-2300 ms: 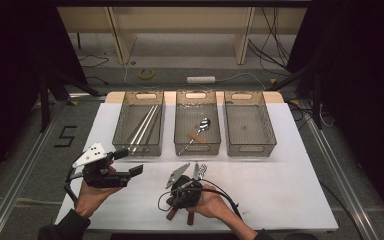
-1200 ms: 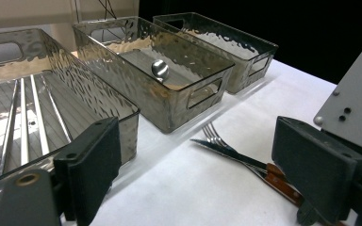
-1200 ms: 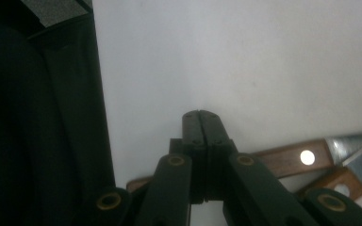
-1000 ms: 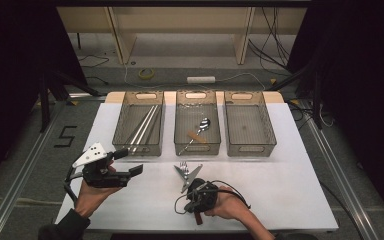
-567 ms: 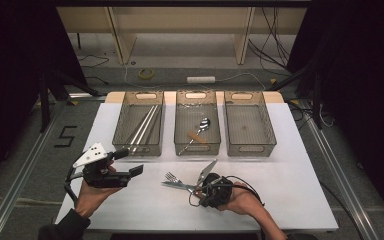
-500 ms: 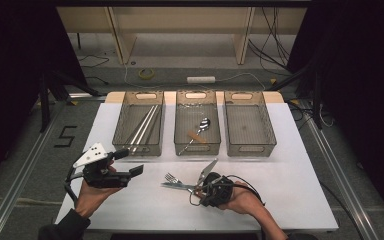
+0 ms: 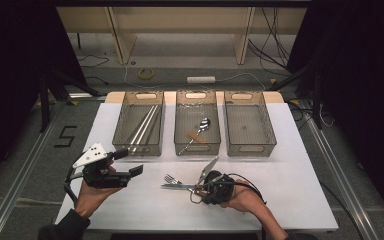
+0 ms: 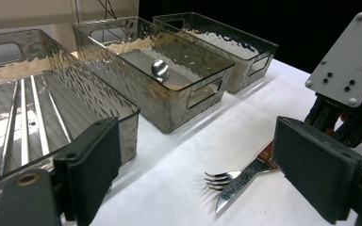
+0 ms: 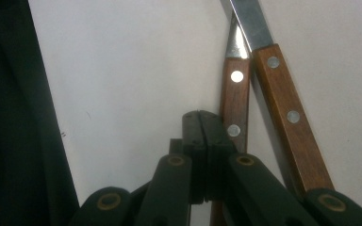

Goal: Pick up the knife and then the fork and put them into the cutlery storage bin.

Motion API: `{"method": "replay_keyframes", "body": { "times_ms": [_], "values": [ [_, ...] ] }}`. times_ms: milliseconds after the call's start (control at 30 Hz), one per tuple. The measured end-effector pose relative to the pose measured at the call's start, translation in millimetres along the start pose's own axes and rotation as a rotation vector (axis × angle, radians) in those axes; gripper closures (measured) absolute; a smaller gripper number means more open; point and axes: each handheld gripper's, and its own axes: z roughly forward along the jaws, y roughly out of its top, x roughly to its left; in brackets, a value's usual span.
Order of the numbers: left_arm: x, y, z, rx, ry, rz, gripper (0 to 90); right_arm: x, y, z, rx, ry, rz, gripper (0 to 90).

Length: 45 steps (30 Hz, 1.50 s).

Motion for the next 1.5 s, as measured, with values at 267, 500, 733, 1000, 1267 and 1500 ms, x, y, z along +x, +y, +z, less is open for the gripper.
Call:
{"method": "replay_keyframes", "body": {
  "times_ms": [267,500,733,1000,1267,1500],
  "values": [
    [-0.1,0.0,0.0,0.002,0.0,0.002,16.0,3.9,3.2,-5.4,-0.029,0.009,-0.003,86.2],
    [0.0,-0.2,-0.2,-0.001,0.0,-0.001,16.0,0.5,10.9,-29.1,-0.113,-0.038,-0.011,61.7],
    [0.0,-0.3,-0.1,0.001,0.0,0.002,16.0,-10.0,16.7,-40.2,-0.121,-0.09,-0.008,42.0],
    [0.2,-0.5,0.5,0.004,0.002,0.004,16.0,-18.8,25.1,-43.8,-0.074,-0.135,-0.022,31.1],
    [-0.3,-0.6,0.4,0.006,0.002,0.005,16.0,-26.1,25.5,-31.2,-0.008,-0.15,-0.047,31.1],
    [0.1,-0.7,-0.2,0.004,0.002,0.004,16.0,-29.4,28.2,-20.4,0.037,-0.137,-0.069,40.8]
  ]
}}
